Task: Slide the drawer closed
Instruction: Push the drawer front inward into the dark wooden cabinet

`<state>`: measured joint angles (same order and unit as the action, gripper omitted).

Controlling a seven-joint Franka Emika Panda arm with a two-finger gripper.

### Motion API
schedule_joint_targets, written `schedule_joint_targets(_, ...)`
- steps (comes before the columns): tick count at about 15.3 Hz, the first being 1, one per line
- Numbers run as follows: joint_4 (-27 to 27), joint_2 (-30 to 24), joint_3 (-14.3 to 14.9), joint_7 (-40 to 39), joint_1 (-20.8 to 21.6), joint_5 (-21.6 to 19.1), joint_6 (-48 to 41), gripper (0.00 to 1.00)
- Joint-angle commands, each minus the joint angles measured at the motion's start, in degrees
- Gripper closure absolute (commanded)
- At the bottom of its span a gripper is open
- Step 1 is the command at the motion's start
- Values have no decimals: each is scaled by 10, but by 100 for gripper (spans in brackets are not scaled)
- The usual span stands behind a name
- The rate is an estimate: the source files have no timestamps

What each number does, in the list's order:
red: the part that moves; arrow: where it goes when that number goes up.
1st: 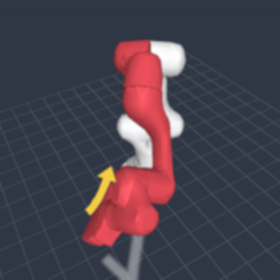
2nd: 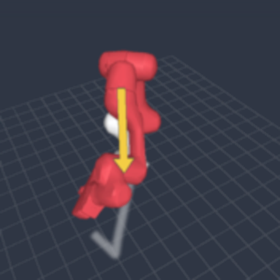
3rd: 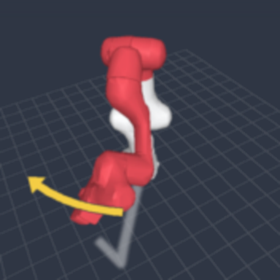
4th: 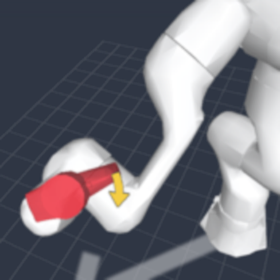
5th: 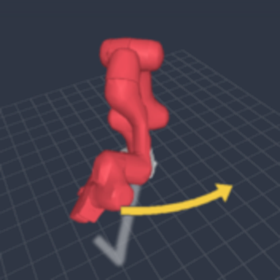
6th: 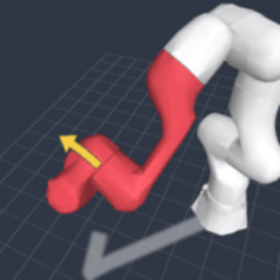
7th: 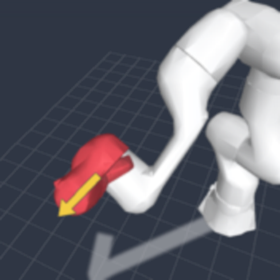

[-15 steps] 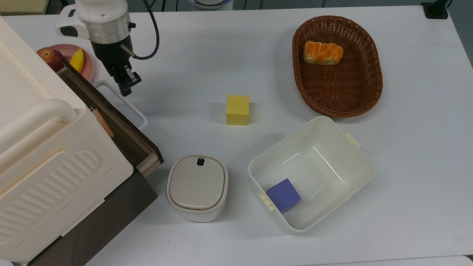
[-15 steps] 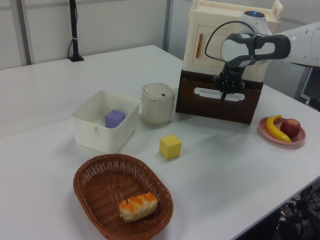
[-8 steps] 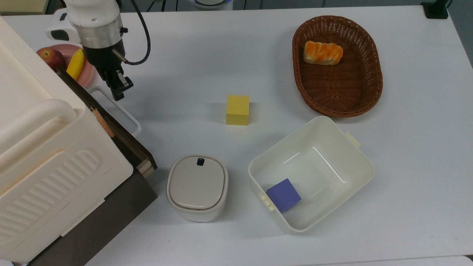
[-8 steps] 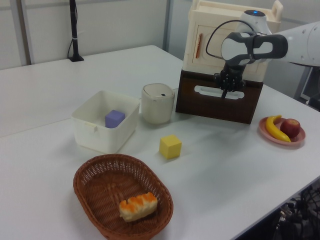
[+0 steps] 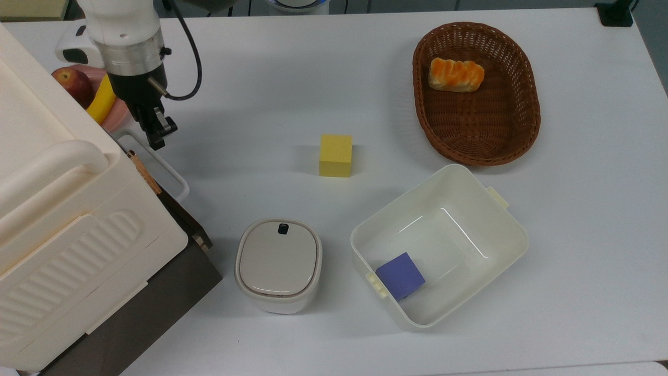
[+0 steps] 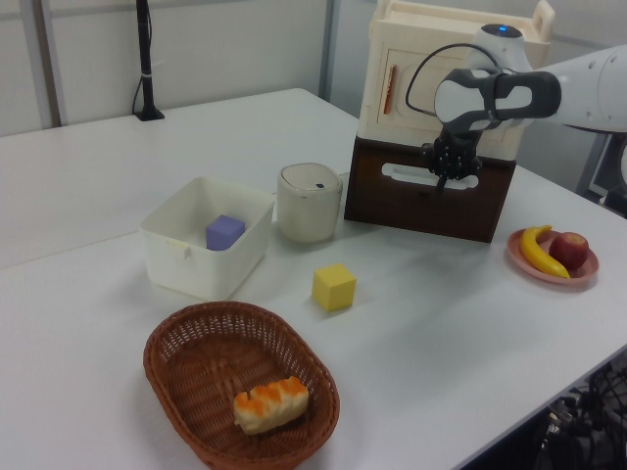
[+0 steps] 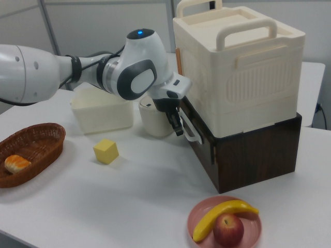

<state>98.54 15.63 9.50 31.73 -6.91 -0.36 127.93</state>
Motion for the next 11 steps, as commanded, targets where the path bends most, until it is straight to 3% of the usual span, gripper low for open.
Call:
schedule_joint_targets(1,-10,15,6,-18,-11,-3,24,100)
schedule_joint_targets(11,-10,15,7,-25,-18,-3,24,100)
